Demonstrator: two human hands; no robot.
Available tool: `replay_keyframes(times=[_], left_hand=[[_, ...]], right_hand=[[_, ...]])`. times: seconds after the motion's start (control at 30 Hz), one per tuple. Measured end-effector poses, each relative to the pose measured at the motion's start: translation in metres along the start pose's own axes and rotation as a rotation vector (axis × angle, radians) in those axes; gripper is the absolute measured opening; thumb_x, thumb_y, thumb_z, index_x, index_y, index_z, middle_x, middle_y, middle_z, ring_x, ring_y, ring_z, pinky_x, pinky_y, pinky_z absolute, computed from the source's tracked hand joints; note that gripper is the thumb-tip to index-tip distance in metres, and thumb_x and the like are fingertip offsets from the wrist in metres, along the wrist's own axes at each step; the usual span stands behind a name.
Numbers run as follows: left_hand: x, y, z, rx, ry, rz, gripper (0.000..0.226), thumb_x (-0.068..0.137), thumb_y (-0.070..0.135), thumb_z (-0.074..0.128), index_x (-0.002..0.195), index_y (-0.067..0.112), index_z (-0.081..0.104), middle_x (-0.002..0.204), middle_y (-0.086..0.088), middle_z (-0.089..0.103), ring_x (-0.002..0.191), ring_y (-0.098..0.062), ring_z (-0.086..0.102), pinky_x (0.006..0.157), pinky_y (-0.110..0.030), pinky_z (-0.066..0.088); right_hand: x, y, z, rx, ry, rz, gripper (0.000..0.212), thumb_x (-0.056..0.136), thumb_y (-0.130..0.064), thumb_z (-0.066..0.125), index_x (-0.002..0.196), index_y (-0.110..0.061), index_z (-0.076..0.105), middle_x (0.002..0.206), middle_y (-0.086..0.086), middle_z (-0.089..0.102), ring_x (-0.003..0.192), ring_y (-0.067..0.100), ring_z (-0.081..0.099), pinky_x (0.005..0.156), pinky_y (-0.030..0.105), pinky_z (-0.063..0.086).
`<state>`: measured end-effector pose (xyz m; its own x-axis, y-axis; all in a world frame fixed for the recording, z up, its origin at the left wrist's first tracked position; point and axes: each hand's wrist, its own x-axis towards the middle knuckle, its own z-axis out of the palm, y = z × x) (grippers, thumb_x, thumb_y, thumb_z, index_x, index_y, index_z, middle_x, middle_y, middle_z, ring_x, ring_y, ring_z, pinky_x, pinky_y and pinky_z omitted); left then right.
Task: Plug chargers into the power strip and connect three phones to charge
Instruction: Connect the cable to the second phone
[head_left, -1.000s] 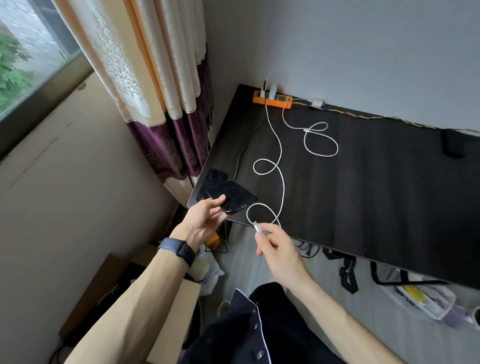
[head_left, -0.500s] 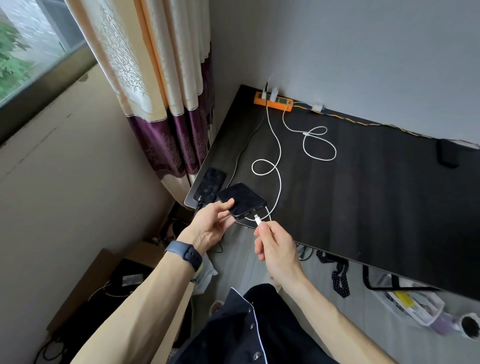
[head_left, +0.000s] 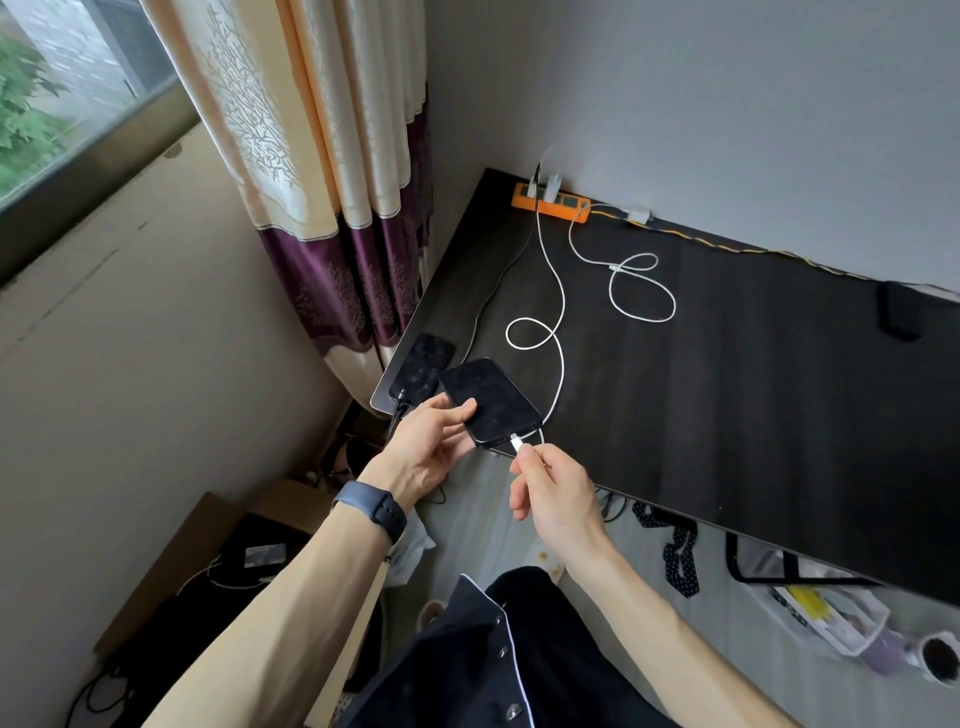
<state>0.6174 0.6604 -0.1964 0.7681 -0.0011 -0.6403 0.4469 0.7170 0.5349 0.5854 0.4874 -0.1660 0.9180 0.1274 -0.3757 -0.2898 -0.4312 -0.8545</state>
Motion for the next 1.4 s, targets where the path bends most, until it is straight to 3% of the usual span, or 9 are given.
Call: replay_keyframes(times=[0.33,0.47,0.67,0.77,0.87,1.03,1.13,1.2,1.4], left_hand=[[0.003,-0.006,0.000,0.179,0.003,0.149,0.062,0.090,-0.003,0.064,0.145,0.018,0.044,0.116,-0.011,0.073,0.103,-0.035,0.071,0.103,-0.052,0.050],[-0.001,0.008,-0.002,0.308,-0.030,0.163,0.061,0.091,-0.004,0.061,0.142,0.026,0.048,0.114,-0.009,0.074,0.096,-0.034,0.074,0.081,-0.043,0.061],[0.018,0.023,-0.018,0.684,0.194,0.172,0.061,0.087,-0.009,0.060,0.139,0.025,0.054,0.066,0.006,0.072,0.059,-0.008,0.067,0.056,-0.025,0.057],[0.040,0.027,-0.030,1.037,0.342,0.118,0.066,0.084,0.006,0.061,0.143,0.033,0.049,0.099,-0.003,0.073,0.089,-0.023,0.070,0.089,-0.041,0.056],[0.063,0.025,-0.038,1.166,0.374,0.013,0.067,0.082,0.011,0.057,0.144,0.037,0.046,0.129,-0.007,0.064,0.111,-0.027,0.064,0.094,-0.037,0.053],[0.115,0.004,-0.046,1.141,0.397,-0.037,0.064,0.082,0.011,0.054,0.140,0.038,0.049,0.132,0.001,0.062,0.117,-0.025,0.061,0.099,-0.037,0.050],[0.141,-0.009,-0.046,1.065,0.396,-0.051,0.065,0.080,0.009,0.053,0.139,0.038,0.049,0.126,-0.004,0.067,0.114,-0.030,0.064,0.099,-0.043,0.052],[0.158,-0.016,-0.043,1.052,0.407,-0.040,0.066,0.079,0.009,0.052,0.137,0.040,0.049,0.124,-0.004,0.068,0.114,-0.031,0.064,0.099,-0.045,0.052],[0.191,-0.025,-0.022,1.030,0.390,0.018,0.068,0.084,0.000,0.048,0.145,0.030,0.045,0.133,-0.010,0.063,0.119,-0.034,0.062,0.103,-0.046,0.049]], right_hand=[[0.009,0.008,0.005,0.047,-0.023,0.072,0.032,0.101,-0.032,0.046,0.082,-0.013,0.062,0.057,-0.004,0.065,0.048,0.009,0.054,0.056,0.026,0.045],[0.018,0.021,0.011,0.063,-0.135,0.034,0.034,0.098,-0.042,0.048,0.079,-0.019,0.063,0.064,-0.003,0.071,0.048,0.007,0.054,0.051,0.017,0.044],[0.061,0.053,-0.002,-0.404,-0.533,0.120,0.043,0.076,-0.070,0.056,0.087,-0.031,0.071,0.086,-0.015,0.076,0.086,0.003,0.070,0.080,0.026,0.054],[0.102,0.068,-0.013,-0.696,-0.413,0.149,0.039,0.082,-0.061,0.056,0.105,-0.032,0.068,0.108,-0.011,0.070,0.106,0.015,0.065,0.087,0.029,0.050],[0.146,0.075,-0.010,-0.849,-0.262,0.086,0.056,0.091,-0.054,0.052,0.138,-0.024,0.049,0.143,0.006,0.049,0.127,0.033,0.048,0.106,0.038,0.038],[0.209,0.105,0.003,-1.011,-0.354,-0.070,0.084,0.090,-0.059,0.049,0.158,-0.034,0.004,0.168,0.000,0.005,0.149,0.033,0.011,0.118,0.049,0.025],[0.209,0.131,0.002,-1.085,-0.362,-0.212,0.077,0.092,-0.058,0.048,0.157,-0.040,0.011,0.166,-0.002,0.005,0.151,0.027,0.003,0.119,0.052,0.021],[0.199,0.146,-0.007,-1.073,-0.266,-0.300,0.059,0.092,-0.050,0.052,0.147,-0.037,0.037,0.154,-0.001,0.030,0.144,0.025,0.026,0.112,0.047,0.034],[0.152,0.186,-0.045,-0.983,-0.183,-0.385,0.025,0.062,-0.017,0.074,0.081,-0.028,0.062,0.096,-0.010,0.057,0.094,0.022,0.061,0.070,0.035,0.053]])
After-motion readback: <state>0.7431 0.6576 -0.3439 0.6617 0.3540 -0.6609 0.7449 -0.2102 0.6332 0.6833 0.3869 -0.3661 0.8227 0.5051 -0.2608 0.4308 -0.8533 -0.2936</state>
